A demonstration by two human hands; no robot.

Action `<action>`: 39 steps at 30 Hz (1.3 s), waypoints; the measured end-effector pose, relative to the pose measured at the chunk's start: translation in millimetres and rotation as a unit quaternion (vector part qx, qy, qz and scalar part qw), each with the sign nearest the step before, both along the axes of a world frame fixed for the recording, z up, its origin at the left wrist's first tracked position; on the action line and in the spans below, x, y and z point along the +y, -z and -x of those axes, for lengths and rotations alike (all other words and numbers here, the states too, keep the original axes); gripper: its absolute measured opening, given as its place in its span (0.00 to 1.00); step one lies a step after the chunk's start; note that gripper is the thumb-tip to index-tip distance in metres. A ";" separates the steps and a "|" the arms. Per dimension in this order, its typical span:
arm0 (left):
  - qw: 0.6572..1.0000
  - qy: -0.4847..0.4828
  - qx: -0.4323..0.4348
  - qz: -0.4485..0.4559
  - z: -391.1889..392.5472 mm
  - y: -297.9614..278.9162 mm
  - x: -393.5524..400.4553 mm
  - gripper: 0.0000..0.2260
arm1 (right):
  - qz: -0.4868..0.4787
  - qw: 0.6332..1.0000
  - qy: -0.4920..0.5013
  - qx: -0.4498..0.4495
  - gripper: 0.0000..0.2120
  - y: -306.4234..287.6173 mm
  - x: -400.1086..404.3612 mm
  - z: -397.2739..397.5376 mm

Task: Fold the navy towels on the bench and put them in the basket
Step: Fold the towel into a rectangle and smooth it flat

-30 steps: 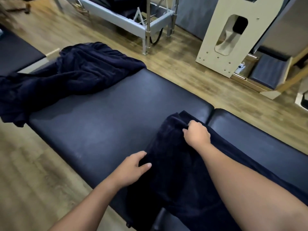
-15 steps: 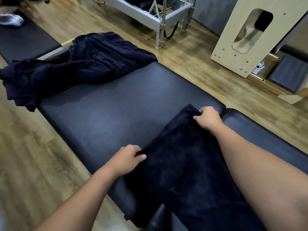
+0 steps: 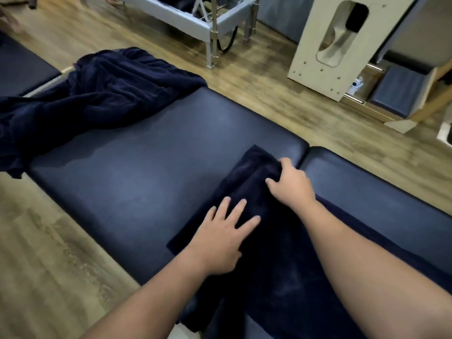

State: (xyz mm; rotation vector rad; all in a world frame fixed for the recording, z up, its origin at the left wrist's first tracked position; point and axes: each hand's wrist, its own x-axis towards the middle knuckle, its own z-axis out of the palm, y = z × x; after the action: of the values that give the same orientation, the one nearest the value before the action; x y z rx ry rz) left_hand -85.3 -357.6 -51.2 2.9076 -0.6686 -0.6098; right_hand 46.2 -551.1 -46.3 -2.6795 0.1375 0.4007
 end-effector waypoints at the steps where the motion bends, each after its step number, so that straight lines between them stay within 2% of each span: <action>1: 0.998 -0.011 0.061 -0.018 -3.1 2.9 -15.3 0.49 | 0.007 1.000 -0.009 0.013 0.22 -1.9 -12.2 11.7; 3: 0.990 -0.030 0.115 -0.073 -10.8 3.3 -39.7 0.55 | 0.019 0.998 -0.017 0.055 0.23 -5.6 -38.1 29.3; 6: 0.984 -0.042 0.126 -0.117 -19.0 3.3 -56.4 0.60 | 0.082 0.990 -0.042 0.109 0.19 -6.8 -79.9 37.1; 10: 0.975 -0.049 0.133 -0.173 -23.2 1.0 -65.0 0.61 | 0.140 0.990 -0.002 0.030 0.12 -1.9 -127.4 21.4; 13: 0.962 -0.049 0.143 -0.228 -27.1 -6.4 -81.6 0.61 | 0.110 0.994 0.022 0.011 0.10 -0.1 -145.0 30.4; 14: 0.961 -0.036 0.132 -0.238 -28.9 -11.2 -88.8 0.58 | 0.093 0.995 0.015 0.021 0.14 -0.8 -145.8 41.3; 16: 0.976 0.004 0.084 -0.200 -31.6 -16.2 -107.0 0.49 | 0.100 0.995 -0.011 0.022 0.20 -1.6 -147.3 70.9; 17: 0.985 0.021 0.069 -0.158 -31.8 -15.1 -117.4 0.48 | 0.129 0.991 -0.018 0.019 0.22 -1.1 -148.6 86.8; 19: 0.990 0.033 0.099 -0.100 -27.7 -9.5 -141.8 0.54 | 0.188 0.982 0.001 0.032 0.23 2.7 -155.2 115.0; 22: 0.982 0.020 0.139 -0.127 -21.1 3.3 -169.0 0.62 | 0.238 0.968 0.056 0.051 0.22 11.7 -178.6 140.8; 26: 0.978 0.012 0.137 -0.157 -26.9 7.2 -179.4 0.66 | 0.298 0.945 0.130 0.029 0.14 14.7 -241.6 143.1; 29: 0.975 0.004 0.134 -0.178 -27.7 8.3 -184.2 0.67 | 0.283 0.939 0.194 0.023 0.12 10.4 -276.0 138.0; 32: 0.973 0.002 0.130 -0.192 -27.9 4.6 -187.2 0.67 | 0.280 0.939 0.199 0.019 0.11 6.5 -287.3 139.1; 34: 0.966 0.018 0.114 -0.230 -25.7 0.9 -193.8 0.67 | 0.247 0.950 0.186 0.053 0.12 3.7 -291.1 150.3; 36: 0.959 0.059 0.082 -0.263 -23.2 -7.4 -210.3 0.62 | 0.207 0.960 0.168 0.079 0.11 3.5 -294.2 167.2; 37: 0.963 0.085 0.062 -0.247 -24.8 -12.0 -221.6 0.51 | 0.192 0.965 0.164 0.075 0.11 2.8 -296.5 176.4; 39: 0.985 0.101 0.027 -0.134 -38.1 -21.0 -242.9 0.26 | 0.168 0.970 0.171 0.043 0.12 3.2 -304.5 191.1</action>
State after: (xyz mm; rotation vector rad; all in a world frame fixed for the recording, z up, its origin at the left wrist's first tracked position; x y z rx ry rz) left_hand -47.2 -600.5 -30.1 3.0740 -0.9528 -0.8607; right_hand -144.9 -855.6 -49.5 -2.8849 0.7420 0.4140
